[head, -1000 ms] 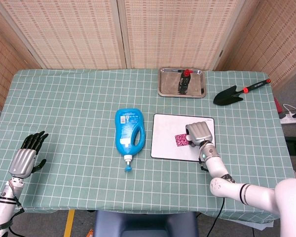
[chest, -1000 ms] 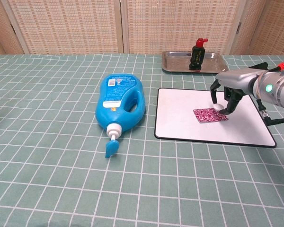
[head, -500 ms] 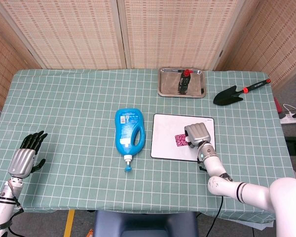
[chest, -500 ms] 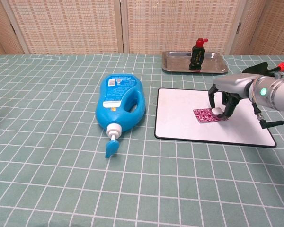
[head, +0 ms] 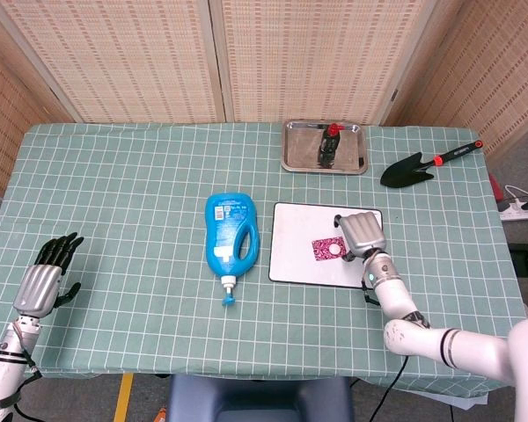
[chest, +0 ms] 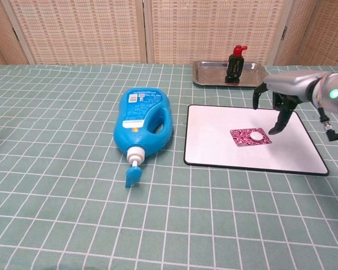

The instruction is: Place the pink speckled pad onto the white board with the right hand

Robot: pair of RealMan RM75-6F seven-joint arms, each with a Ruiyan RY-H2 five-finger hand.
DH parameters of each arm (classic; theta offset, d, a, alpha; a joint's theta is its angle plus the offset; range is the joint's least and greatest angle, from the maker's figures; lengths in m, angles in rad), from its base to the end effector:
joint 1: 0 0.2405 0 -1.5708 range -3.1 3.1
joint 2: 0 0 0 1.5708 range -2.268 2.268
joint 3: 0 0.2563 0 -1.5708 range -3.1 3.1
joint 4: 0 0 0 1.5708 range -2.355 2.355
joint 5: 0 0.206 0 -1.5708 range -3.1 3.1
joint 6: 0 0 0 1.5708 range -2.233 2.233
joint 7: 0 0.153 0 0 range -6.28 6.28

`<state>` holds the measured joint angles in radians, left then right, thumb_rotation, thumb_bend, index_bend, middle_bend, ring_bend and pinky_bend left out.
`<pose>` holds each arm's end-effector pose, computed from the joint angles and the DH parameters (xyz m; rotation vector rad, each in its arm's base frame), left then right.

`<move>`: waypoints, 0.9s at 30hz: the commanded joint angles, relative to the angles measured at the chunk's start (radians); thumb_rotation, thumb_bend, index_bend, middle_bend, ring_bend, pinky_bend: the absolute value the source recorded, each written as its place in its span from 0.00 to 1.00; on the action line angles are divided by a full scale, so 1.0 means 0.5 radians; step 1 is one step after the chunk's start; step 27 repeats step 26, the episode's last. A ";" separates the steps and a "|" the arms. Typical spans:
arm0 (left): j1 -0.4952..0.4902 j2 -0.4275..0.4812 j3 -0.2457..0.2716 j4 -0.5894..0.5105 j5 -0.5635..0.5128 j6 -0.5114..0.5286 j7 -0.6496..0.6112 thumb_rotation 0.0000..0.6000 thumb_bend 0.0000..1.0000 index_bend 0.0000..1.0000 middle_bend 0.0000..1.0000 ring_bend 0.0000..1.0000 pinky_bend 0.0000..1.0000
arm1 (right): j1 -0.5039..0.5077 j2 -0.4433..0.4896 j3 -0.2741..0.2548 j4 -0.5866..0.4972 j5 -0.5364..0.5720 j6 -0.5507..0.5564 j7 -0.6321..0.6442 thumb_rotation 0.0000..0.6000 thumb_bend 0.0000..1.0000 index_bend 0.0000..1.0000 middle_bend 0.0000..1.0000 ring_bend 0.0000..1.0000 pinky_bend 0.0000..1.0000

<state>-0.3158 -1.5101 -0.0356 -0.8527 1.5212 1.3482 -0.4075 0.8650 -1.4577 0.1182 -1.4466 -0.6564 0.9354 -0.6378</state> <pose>-0.3598 0.2808 0.0960 -1.5123 -0.8997 -0.9914 -0.1890 -0.3882 0.0146 1.7608 -0.9116 0.5278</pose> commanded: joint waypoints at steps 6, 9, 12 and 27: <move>0.008 -0.004 0.003 0.007 0.002 0.012 0.024 1.00 0.28 0.00 0.00 0.00 0.00 | -0.822 0.420 -0.368 0.167 -1.082 0.872 1.092 1.00 0.05 0.42 0.62 0.53 0.74; 0.014 -0.006 0.006 0.007 0.003 0.018 0.038 1.00 0.28 0.00 0.00 0.00 0.00 | -1.039 0.388 -0.474 0.491 -1.103 0.831 1.441 0.98 0.00 0.26 0.30 0.14 0.23; 0.022 -0.015 0.007 0.019 0.003 0.029 0.071 1.00 0.28 0.00 0.00 0.00 0.00 | -1.212 0.238 -0.448 0.860 -1.110 0.928 1.659 0.91 0.00 0.06 0.04 0.00 0.00; 0.030 -0.038 0.013 0.053 0.026 0.070 0.080 1.00 0.28 0.00 0.00 0.00 0.00 | -1.329 -0.140 -0.167 1.636 -1.240 1.000 2.301 1.00 0.00 0.00 0.00 0.00 0.00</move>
